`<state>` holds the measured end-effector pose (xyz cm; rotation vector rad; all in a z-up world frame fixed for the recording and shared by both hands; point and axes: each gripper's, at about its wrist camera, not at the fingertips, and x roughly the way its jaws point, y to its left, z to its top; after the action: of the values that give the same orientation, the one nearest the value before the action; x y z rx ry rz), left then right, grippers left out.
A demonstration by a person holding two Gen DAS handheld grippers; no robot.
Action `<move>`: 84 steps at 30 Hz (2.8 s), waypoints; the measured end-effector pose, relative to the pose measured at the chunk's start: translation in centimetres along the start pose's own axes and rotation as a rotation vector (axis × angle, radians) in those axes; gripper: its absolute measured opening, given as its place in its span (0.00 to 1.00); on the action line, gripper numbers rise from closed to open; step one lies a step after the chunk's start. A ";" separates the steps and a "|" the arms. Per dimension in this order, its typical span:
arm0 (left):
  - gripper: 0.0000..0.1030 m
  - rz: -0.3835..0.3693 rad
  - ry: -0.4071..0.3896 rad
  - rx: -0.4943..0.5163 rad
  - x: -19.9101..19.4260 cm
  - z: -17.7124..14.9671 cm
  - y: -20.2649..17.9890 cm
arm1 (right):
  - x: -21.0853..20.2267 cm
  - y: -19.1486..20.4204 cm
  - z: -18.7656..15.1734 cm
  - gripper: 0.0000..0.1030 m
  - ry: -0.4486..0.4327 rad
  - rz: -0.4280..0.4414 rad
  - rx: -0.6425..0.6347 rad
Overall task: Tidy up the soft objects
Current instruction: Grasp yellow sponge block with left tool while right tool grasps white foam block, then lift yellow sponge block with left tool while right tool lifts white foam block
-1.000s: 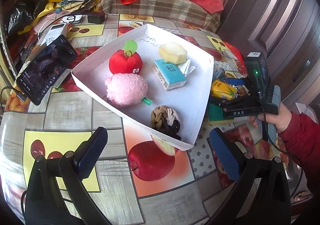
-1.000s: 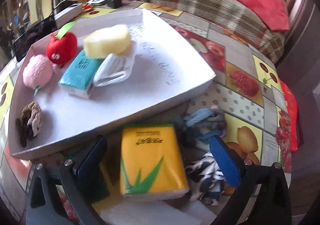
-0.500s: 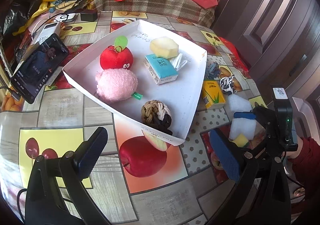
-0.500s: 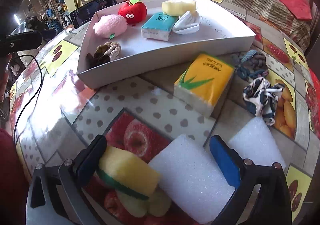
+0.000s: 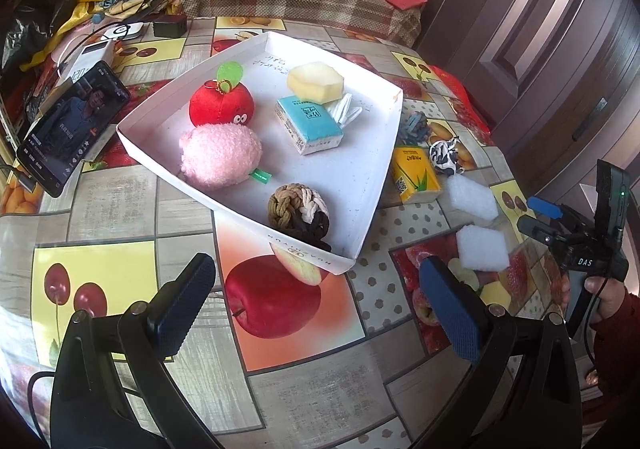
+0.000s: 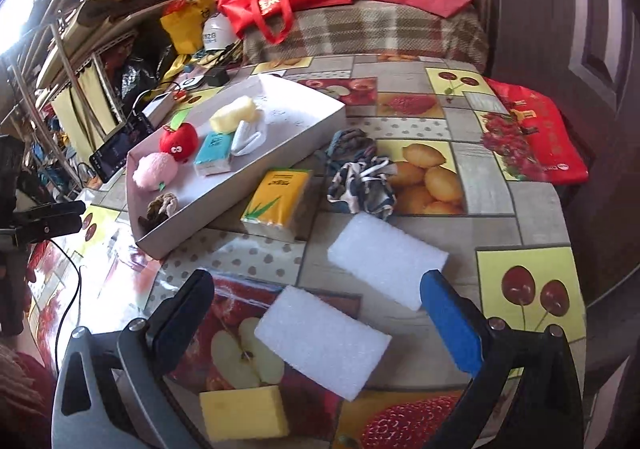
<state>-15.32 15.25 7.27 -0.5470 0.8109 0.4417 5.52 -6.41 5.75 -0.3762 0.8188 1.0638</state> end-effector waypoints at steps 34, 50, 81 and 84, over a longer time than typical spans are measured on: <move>0.61 -0.224 0.327 0.623 11.7 -6.5 -21.6 | -7.3 -5.0 -2.8 0.63 -0.098 0.114 0.128; 0.37 -0.138 -0.271 0.361 -6.6 1.5 -14.1 | -15.8 -2.0 3.7 0.63 -0.488 0.163 0.215; 0.38 0.083 -0.863 0.207 -34.2 13.9 -1.3 | -25.1 10.6 16.0 0.63 -0.915 0.228 0.086; 0.38 0.082 -0.841 0.210 -33.2 14.3 -1.5 | -24.3 10.5 16.1 0.63 -0.895 0.231 0.094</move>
<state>-26.93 17.49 41.47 -0.0969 0.0648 0.5923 -2.88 -6.45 35.50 0.2854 0.1024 1.2460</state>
